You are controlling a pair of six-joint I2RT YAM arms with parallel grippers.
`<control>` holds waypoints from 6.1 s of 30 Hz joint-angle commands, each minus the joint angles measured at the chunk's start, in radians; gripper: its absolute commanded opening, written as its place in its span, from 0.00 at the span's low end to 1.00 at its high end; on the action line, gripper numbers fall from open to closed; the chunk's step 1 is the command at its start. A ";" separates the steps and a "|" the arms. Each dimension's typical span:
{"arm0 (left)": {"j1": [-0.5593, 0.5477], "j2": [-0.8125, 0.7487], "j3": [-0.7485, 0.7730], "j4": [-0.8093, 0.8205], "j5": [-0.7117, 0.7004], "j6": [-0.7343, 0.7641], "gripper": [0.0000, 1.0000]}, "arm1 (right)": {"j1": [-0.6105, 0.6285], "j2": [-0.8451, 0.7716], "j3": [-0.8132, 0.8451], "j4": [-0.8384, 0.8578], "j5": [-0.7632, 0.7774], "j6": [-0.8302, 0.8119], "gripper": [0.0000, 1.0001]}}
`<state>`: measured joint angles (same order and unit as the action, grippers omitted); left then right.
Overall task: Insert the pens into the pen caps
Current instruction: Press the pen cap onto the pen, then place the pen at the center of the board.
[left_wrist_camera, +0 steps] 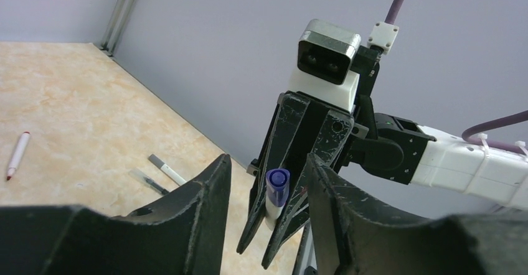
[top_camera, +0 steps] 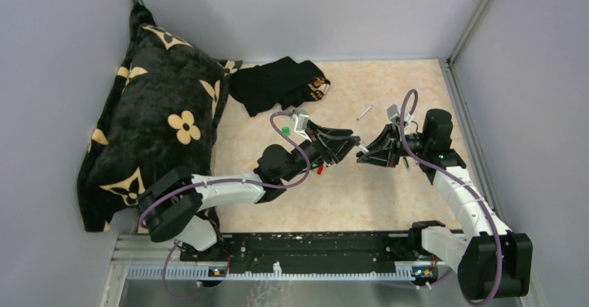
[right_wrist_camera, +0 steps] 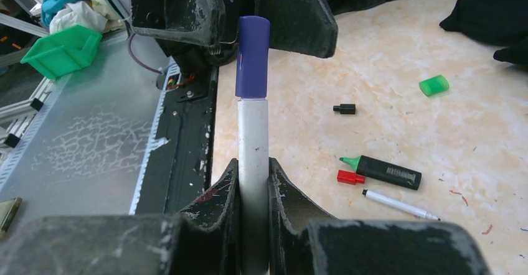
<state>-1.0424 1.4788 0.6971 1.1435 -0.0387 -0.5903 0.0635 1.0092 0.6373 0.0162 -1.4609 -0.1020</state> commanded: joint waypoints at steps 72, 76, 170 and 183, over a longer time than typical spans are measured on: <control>-0.070 0.415 0.017 0.270 0.802 -0.463 0.00 | 0.133 0.079 0.269 0.066 0.330 0.217 0.00; -0.073 0.418 0.017 0.300 0.820 -0.485 0.00 | 0.123 0.076 0.252 0.080 0.357 0.230 0.00; -0.009 -0.515 -0.400 -0.486 -0.047 0.078 0.98 | -0.091 0.508 0.251 -0.442 1.200 -0.265 0.29; 0.050 -0.415 -0.250 -0.701 -0.035 0.059 0.98 | -0.129 0.187 0.281 -0.511 0.850 -0.359 0.36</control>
<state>-1.0168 1.0153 0.3637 0.5724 -0.0780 -0.5304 -0.0570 1.2903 0.8783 -0.4816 -0.4294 -0.4259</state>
